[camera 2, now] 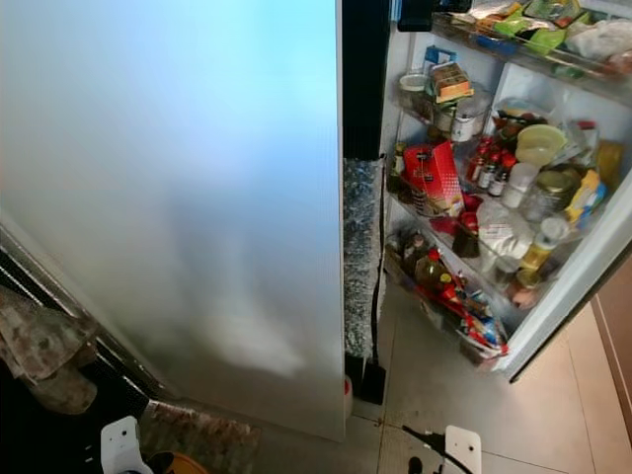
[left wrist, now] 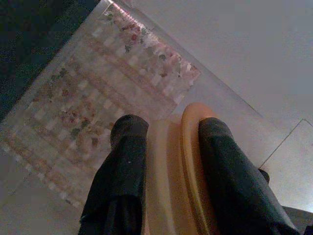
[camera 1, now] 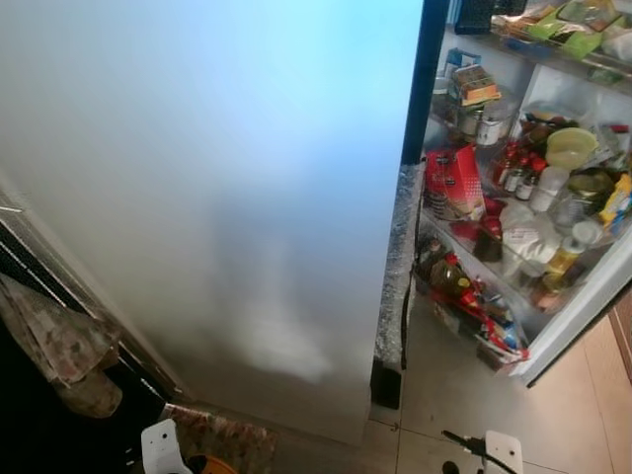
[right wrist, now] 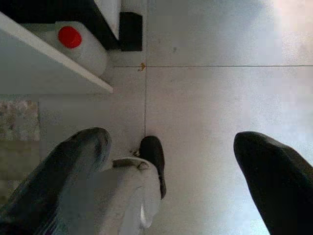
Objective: Restocking fridge
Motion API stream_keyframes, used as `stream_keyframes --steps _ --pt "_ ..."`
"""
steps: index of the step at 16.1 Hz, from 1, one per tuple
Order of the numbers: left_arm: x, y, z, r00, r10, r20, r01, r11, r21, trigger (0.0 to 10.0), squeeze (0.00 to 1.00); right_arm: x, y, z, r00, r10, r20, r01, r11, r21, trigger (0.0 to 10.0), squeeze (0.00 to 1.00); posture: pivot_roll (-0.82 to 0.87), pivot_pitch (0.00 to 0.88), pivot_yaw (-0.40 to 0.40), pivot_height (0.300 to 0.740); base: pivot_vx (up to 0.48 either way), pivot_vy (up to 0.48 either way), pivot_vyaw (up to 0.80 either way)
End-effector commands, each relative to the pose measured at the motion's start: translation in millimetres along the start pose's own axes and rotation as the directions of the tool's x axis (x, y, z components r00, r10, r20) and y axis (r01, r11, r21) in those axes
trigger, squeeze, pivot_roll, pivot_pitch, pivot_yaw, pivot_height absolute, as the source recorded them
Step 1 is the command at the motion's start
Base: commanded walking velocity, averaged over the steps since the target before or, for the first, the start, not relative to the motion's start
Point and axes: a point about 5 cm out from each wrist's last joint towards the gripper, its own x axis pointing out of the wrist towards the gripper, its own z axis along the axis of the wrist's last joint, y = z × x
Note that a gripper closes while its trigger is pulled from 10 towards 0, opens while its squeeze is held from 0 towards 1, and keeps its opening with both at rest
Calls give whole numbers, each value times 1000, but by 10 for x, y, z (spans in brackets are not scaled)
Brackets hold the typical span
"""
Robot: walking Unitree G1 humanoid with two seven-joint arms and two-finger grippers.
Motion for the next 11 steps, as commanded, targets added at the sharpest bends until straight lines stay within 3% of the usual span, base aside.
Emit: stream_keyframes --steps 1,4,7,9,11 --pt "-14 75 -77 999 16 -32 -15 1000 14 10000 0 3 26 -4 1000 1 -4 -1 1000 14 10000 0 -145 0 74 740 0 -435 0" --pt "-14 82 -74 999 15 -34 -14 1000 17 10000 0 -6 -37 -21 1000 -15 -10 15 1000 -1 10000 0 -143 0 75 740 0 -431 0" --pt "-15 85 -79 999 18 -34 -17 1000 18 10000 0 -10 -64 -16 1000 -17 -9 17 999 -48 10000 0 -141 0 76 740 0 -423 800" --pt "-16 88 -78 999 19 -34 -18 1000 19 10000 0 -13 -71 -35 1000 -19 -12 19 1000 16 10000 0 -141 0 76 740 0 -360 0" --pt "-15 84 -78 999 21 -35 -20 1000 24 10000 0 -16 -80 -47 1000 -15 -18 14 998 -55 10000 0 -143 0 75 740 0 -358 381"
